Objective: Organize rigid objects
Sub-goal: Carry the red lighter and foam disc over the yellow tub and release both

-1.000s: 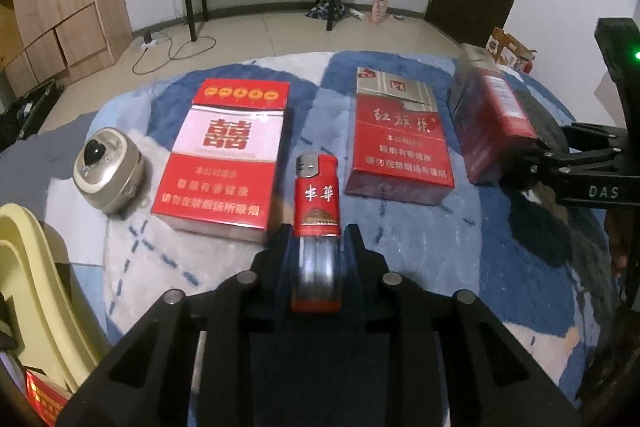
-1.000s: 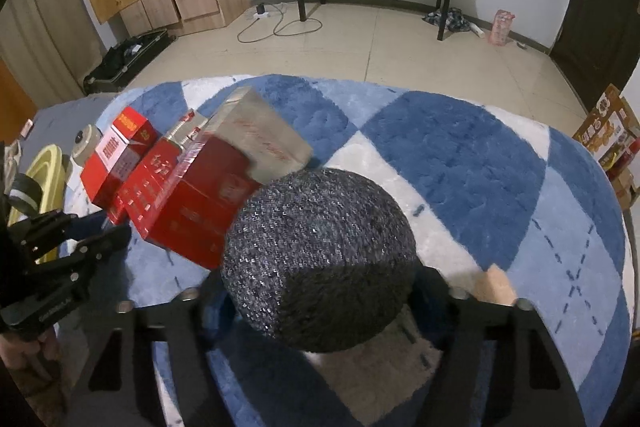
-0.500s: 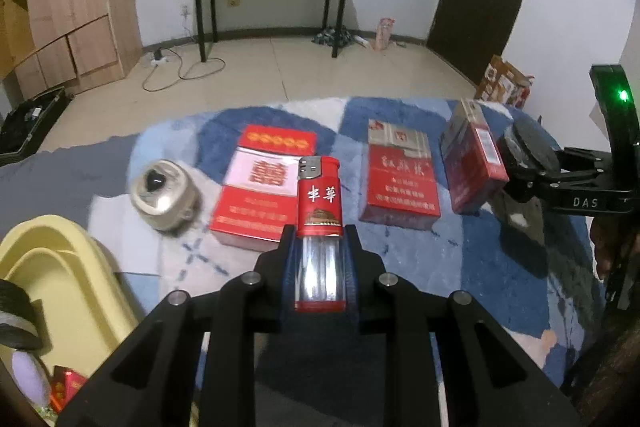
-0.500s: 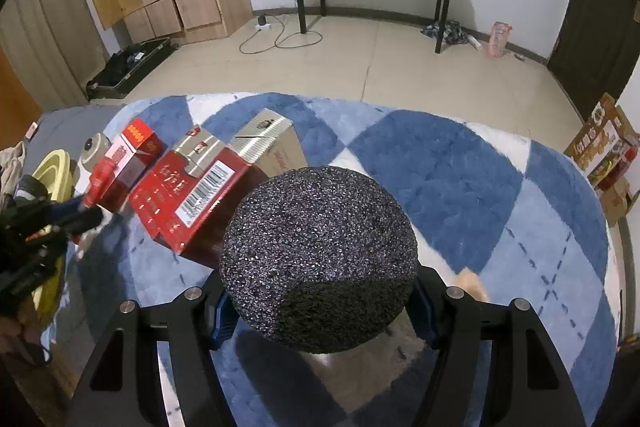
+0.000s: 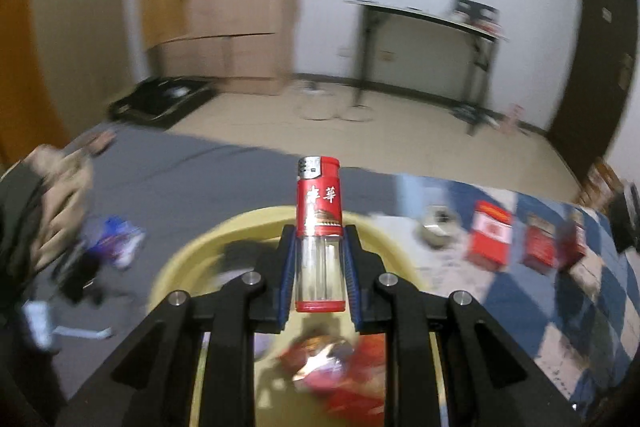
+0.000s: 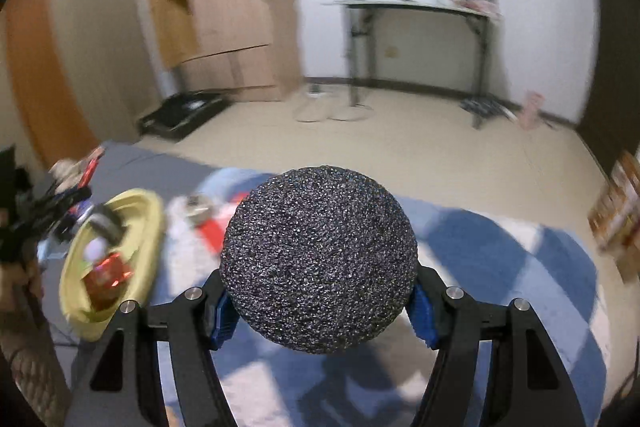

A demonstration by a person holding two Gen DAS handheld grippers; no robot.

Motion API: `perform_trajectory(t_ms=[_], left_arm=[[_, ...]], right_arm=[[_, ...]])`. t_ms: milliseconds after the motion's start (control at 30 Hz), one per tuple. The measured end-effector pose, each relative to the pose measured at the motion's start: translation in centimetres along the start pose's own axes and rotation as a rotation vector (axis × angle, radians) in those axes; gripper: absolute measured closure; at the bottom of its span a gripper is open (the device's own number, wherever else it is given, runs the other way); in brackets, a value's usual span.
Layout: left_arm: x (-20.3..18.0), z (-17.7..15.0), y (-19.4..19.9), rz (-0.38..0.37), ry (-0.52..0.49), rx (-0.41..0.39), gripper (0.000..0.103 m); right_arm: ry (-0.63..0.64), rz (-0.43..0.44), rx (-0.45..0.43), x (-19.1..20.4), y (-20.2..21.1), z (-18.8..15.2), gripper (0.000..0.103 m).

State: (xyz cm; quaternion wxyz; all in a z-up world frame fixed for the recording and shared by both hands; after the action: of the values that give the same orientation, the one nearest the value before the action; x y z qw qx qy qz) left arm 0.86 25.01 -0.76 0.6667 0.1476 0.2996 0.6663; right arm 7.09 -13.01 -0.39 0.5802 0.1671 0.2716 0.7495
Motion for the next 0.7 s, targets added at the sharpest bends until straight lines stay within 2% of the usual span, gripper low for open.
perform_trajectory(t_ms=[67,200,333,400,533,600,700], left_arm=[[3.7,-0.7,0.7,0.045,0.085,-0.013,0.079],[8.6,-3.7,-0.4,0.074,0.207,0.054,0.079],[10.2,-5.6,-0.9,0.039,0.253,0.088,0.079],[10.6,-6.1,-1.2,0.014,0.275,0.098,0.079],[10.9,-7.7,-2.8,-0.021,0.291,0.168,0.079],[11.8,-8.0,-3.2,-0.013,0.336,0.167,0.079],[11.6,-7.9,-3.2,-0.034,0.345,0.151,0.079]], right_arm=[[0.084,0.071,0.013,4.8,-0.4,0.0,0.036],[0.263,0.206,0.091,15.0,-2.2,-0.9,0.036],[0.383,0.269,0.172,22.8,-5.4,-0.8,0.036],[0.419,0.280,0.221,25.7,-7.5,-0.8,0.036],[0.439,0.263,0.281,29.4,-10.6,-0.4,0.036],[0.451,0.252,0.289,30.7,-12.0,0.3,0.036],[0.472,0.243,0.330,32.2,-15.3,0.4,0.036]])
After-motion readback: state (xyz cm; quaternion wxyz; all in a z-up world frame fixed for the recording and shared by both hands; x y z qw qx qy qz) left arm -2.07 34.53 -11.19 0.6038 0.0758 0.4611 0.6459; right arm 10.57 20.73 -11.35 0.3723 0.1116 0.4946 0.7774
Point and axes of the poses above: each gripper's, at about its wrist camera, not at the fingertips, and y roughly against the way its jaws point, x to its left, z to its top, the point moved 7 cm from there along -y, roughly the way its jaws point, and after that the axes turned 13 degrees about -z, right-handed, at the moved point
